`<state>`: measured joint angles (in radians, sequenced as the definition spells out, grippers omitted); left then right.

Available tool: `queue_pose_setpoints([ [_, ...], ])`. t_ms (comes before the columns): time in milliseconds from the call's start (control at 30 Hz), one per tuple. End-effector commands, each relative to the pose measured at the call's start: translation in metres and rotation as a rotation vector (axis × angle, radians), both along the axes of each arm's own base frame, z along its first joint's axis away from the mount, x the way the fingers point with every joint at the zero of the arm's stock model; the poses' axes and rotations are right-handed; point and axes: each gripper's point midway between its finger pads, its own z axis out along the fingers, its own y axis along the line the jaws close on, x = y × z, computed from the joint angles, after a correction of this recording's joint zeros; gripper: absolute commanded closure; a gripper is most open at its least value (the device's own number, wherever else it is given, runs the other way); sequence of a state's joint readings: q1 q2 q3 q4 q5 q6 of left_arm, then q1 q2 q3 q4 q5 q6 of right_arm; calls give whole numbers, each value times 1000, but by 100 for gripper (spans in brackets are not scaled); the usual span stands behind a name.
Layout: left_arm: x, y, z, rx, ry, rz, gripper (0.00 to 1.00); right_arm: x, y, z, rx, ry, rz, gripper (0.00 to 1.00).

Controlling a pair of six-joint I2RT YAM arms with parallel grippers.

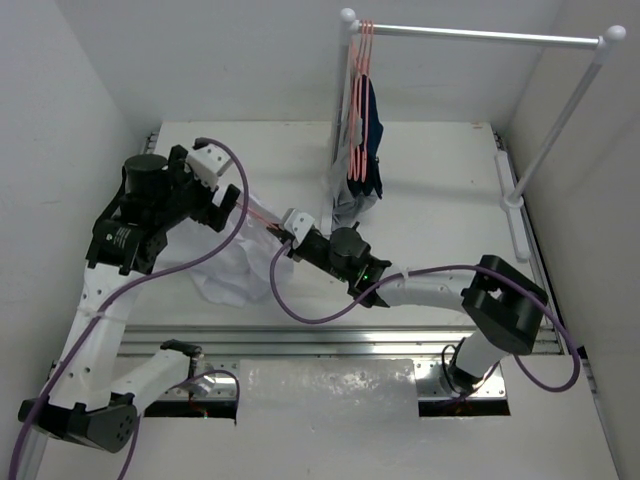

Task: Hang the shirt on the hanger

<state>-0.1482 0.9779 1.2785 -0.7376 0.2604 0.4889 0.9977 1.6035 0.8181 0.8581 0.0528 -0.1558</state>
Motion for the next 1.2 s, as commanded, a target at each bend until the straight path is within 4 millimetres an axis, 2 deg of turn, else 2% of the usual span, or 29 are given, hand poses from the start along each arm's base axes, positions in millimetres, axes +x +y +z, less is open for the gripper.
queue_pose_setpoints([
  [0,7,28,56,-49,-196,203,14,18,-9,-18,14,61,-91,100],
  [100,19,45,49,8,-192,285,19,18,-8,-18,10,66,-87,100],
  [167,25,40,35,95,-193,211,20,16,-3,-17,-13,66,-59,100],
  [300,41,43,8,175,-184,195,19,16,1,-13,-27,51,-45,100],
  [433,57,55,0,173,-165,290,20,22,8,-8,-45,43,-47,100],
  [533,50,40,-2,118,-130,214,26,27,7,-8,-53,32,-71,100],
  [567,45,32,-9,102,-110,173,28,30,6,-11,-63,31,-84,100],
  [600,39,33,-8,86,-116,177,28,31,7,-8,-59,29,-89,100],
  [633,37,36,-20,86,-103,187,28,32,6,-10,-67,32,-94,100],
  [667,31,38,-18,76,-120,191,28,33,6,-10,-68,31,-98,100],
  [700,27,45,-21,67,-121,203,27,33,5,-11,-68,33,-98,100],
  [733,23,46,-33,59,-96,191,23,35,4,-10,-64,36,-100,100],
  [833,9,22,-42,-12,-48,39,19,36,4,-8,-68,33,-89,100],
  [933,12,21,-56,-13,-24,36,19,36,4,-3,-66,26,-92,100],
  [1000,18,33,-77,30,1,93,21,35,3,0,-61,21,-89,100],
  [1033,22,36,-81,42,-5,106,21,36,2,0,-63,19,-91,100],
  [1067,23,38,-94,63,19,103,22,36,1,0,-66,15,-96,100],
  [1167,27,30,-104,32,32,71,23,39,-1,0,-68,15,-105,100],
])
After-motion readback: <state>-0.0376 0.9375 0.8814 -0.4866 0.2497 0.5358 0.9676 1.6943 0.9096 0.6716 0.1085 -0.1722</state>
